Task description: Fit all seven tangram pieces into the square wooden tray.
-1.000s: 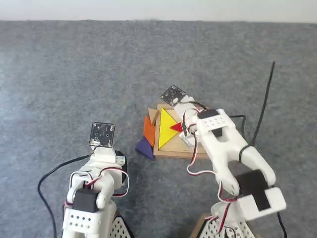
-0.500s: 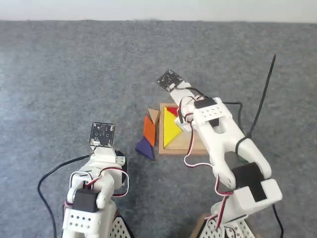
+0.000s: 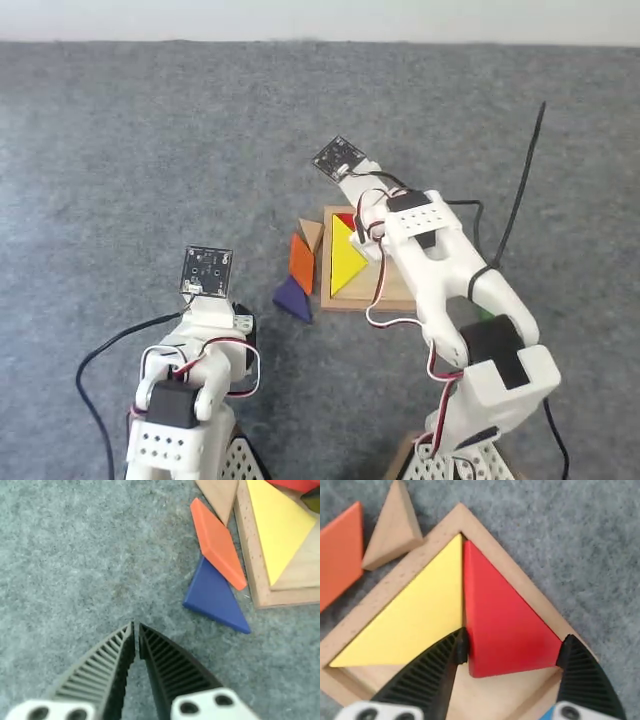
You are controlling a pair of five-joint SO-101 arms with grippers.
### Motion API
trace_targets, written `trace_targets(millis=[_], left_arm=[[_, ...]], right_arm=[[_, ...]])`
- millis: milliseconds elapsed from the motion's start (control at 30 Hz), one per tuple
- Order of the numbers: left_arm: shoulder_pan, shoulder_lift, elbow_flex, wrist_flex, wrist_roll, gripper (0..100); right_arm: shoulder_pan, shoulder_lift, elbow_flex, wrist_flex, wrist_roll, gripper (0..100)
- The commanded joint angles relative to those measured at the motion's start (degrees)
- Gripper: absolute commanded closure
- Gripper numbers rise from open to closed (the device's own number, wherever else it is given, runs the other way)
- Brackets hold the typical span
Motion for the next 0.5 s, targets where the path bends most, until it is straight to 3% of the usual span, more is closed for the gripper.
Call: trace_targets(millis=[0,300,467], left_arm=[[-0.3,-1.1,-0.7,0.4,-0.4,99],[-0.3,-1.1,-0.7,0.4,-0.4,99],[-0.3,-1.1,-0.7,0.4,-0.4,99]], right_arm=[[-1.7,-2.8,-2.6,1.1,-0.7,71.3],[-1.1,-20.7,-2.2,9.8,-3.7,71.3],[0.0,-32.4,6.7,12.4,-4.1,71.3]])
